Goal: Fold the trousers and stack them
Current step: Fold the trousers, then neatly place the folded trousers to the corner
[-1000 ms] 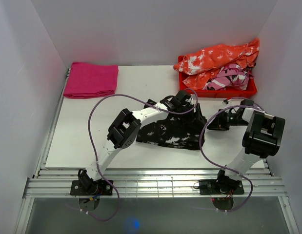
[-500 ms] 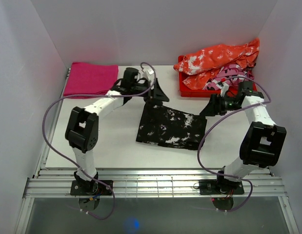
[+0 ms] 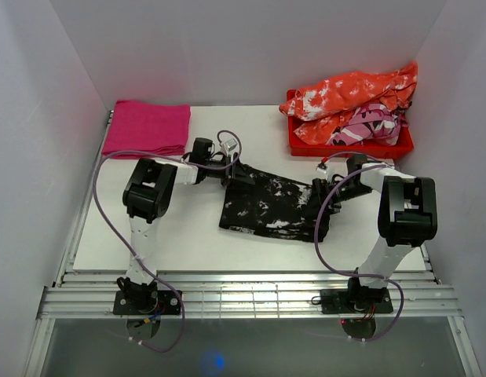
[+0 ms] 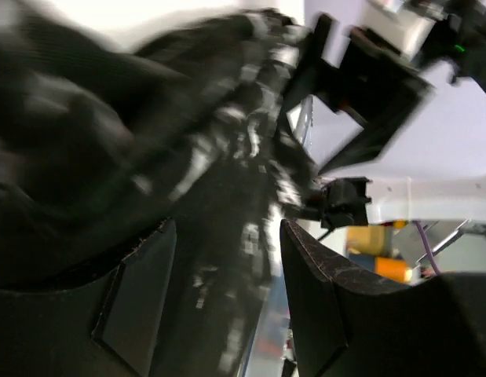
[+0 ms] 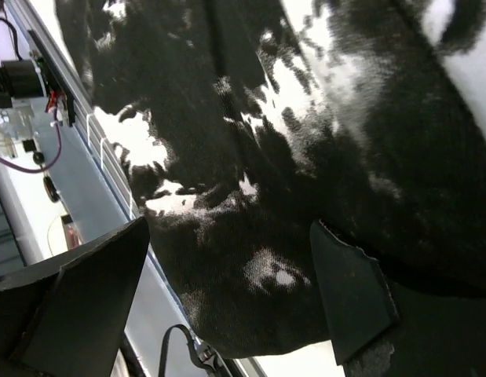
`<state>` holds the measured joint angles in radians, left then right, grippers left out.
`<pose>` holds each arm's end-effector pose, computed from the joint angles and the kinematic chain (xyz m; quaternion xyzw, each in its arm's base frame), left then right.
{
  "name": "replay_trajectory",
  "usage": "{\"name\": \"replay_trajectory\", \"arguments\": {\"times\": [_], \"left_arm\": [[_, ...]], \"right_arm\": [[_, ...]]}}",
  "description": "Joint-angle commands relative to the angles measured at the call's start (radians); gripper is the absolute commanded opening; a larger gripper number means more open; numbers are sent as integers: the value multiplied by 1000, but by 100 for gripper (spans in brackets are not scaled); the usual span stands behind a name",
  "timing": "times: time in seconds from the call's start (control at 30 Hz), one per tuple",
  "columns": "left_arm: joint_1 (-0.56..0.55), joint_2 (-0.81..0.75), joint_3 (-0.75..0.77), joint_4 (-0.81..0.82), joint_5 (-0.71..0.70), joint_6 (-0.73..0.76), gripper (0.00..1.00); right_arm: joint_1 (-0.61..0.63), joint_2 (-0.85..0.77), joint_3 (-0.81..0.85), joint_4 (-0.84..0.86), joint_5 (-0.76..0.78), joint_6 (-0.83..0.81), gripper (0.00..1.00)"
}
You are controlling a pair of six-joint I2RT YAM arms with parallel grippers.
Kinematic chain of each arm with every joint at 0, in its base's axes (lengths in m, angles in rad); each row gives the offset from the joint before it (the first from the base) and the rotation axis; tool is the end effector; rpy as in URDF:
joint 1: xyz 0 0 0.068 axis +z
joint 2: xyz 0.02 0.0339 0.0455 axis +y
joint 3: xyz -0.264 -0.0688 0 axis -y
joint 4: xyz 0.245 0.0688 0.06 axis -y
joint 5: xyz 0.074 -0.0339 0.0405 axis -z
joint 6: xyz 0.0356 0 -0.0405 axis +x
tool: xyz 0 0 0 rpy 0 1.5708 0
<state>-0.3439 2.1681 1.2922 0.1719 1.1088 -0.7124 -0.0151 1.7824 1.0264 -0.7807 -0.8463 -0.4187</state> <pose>0.4034 -0.1783 0.1238 0.0760 0.7991 -0.5926 0.0676 0.2986 0.0222 0.1497 -0.1896 0.8918 0.3976 0.1035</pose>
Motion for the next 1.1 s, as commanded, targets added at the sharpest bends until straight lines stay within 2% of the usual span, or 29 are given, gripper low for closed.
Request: {"name": "replay_trajectory", "arguments": {"times": [0.0,0.07,0.2,0.33,0.37,0.47,0.6,0.73,0.9,1.07], "left_arm": [[19,131,36,163,-33,-68,66],[48,188,42,213,-33,-134,65],[88,230,68,282,-6,-165,64],[105,119,18,279,69,-119,68],[105,49,-2,275,89,-113,70],[103,-75,-121,264,149,-113,70],[89,-311,-292,262,164,-134,70],[45,-407,-410,262,154,-151,69],[-6,-390,-490,281,123,-160,68],[-6,-253,-504,299,94,-141,64]], "right_arm": [[-2,52,-11,121,240,23,90],[-2,93,3,167,306,31,90],[1,132,63,173,322,38,90],[15,98,138,114,244,12,90],[14,78,159,94,221,5,90],[15,-21,170,28,116,-23,90],[50,-152,124,-26,9,-32,90],[69,-241,31,-25,-86,-3,90],[72,-195,-55,9,-99,9,93],[64,-54,-88,9,-86,-22,97]]}}
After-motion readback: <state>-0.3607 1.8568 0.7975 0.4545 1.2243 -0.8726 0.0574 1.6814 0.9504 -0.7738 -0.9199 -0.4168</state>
